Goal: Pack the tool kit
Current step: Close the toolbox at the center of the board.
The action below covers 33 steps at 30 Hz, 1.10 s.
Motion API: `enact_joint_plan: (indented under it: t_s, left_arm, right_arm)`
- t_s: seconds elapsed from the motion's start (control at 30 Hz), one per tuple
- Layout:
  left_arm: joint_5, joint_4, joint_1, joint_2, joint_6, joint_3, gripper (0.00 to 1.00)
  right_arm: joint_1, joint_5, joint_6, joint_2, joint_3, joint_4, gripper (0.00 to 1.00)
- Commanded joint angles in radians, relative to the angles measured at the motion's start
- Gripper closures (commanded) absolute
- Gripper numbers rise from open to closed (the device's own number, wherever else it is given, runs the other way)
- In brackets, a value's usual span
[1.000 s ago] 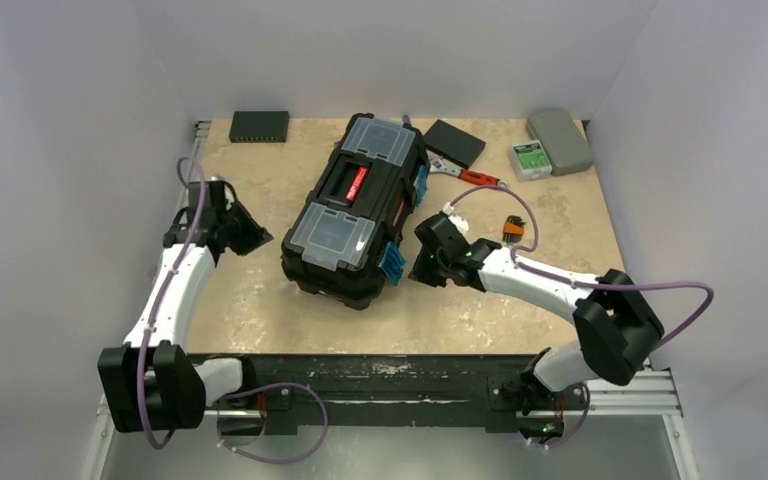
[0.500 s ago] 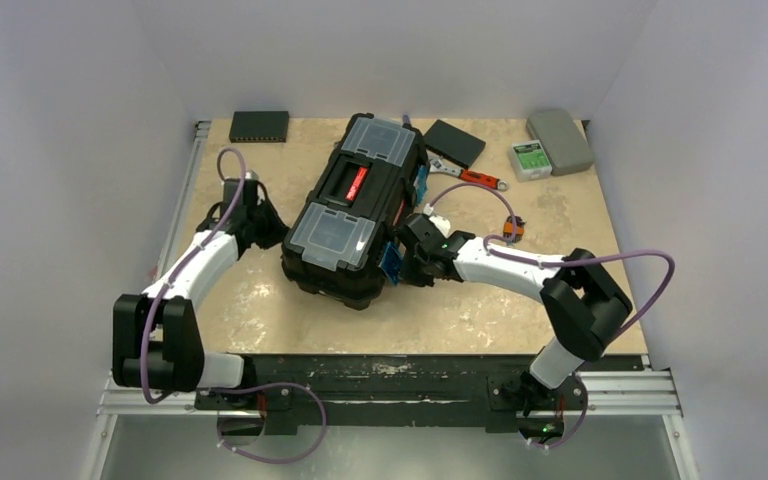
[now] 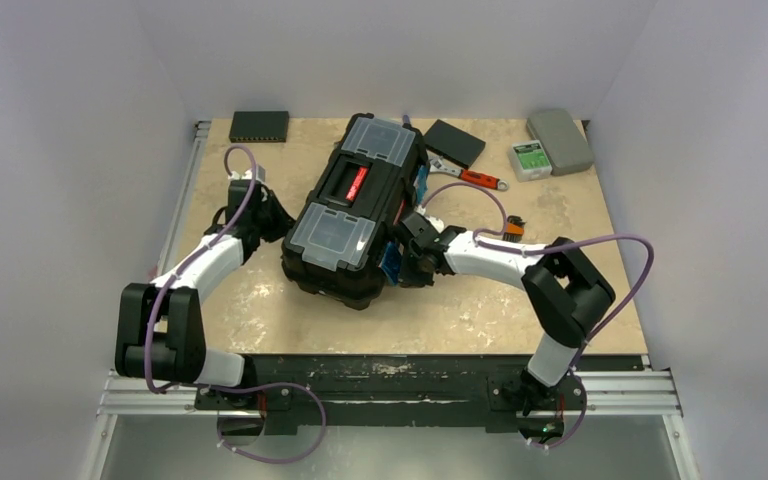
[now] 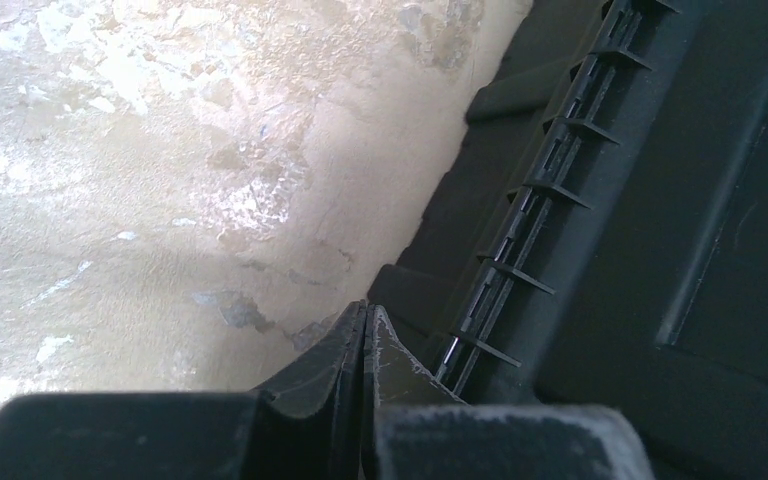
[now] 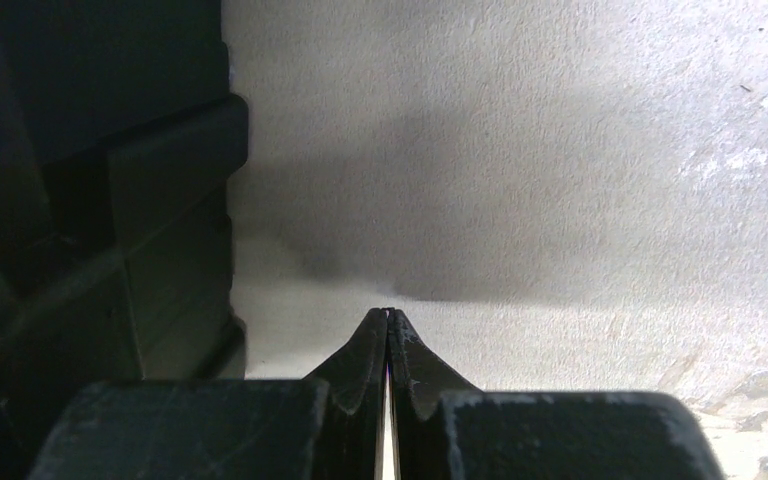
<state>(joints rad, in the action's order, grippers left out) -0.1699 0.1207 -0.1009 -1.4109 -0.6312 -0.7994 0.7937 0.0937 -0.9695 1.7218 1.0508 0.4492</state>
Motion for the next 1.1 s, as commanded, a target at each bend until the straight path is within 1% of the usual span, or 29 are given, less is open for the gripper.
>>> enact_joint_plan:
  t_s: [0.0, 0.4, 0.53, 0.73, 0.93, 0.97, 1.07]
  left_arm:
    - [-0.191, 0.015, -0.085, -0.012, -0.010, 0.054, 1.00]
    - [-0.235, -0.023, -0.100, 0.003, 0.000, 0.106, 1.00]
    - [-0.257, -0.057, -0.114, -0.004, -0.018, 0.124, 1.00]
    - [-0.273, -0.077, -0.125, -0.013, -0.022, 0.144, 1.00]
    - [-0.293, -0.105, -0.147, -0.017, -0.047, 0.170, 1.00]
    - [-0.293, -0.137, -0.151, -0.015, -0.051, 0.175, 1.00]
    - [-0.296, -0.150, -0.164, -0.006, -0.059, 0.191, 1.00]
  right_arm:
    - [0.024, -0.121, 0.024, 0.044, 0.088, -0.200, 1.00]
    - [0.024, -0.166, 0.027, 0.109, 0.147, -0.263, 1.00]
    - [0.024, -0.194, 0.019, 0.124, 0.152, -0.323, 1.00]
    - [0.024, -0.194, 0.007, 0.138, 0.158, -0.394, 1.00]
    - [0.022, -0.174, -0.006, 0.148, 0.172, -0.416, 1.00]
    - [0.022, -0.175, -0.006, 0.149, 0.177, -0.421, 1.00]
    - [0.022, -0.179, -0.006, 0.152, 0.185, -0.441, 1.00]
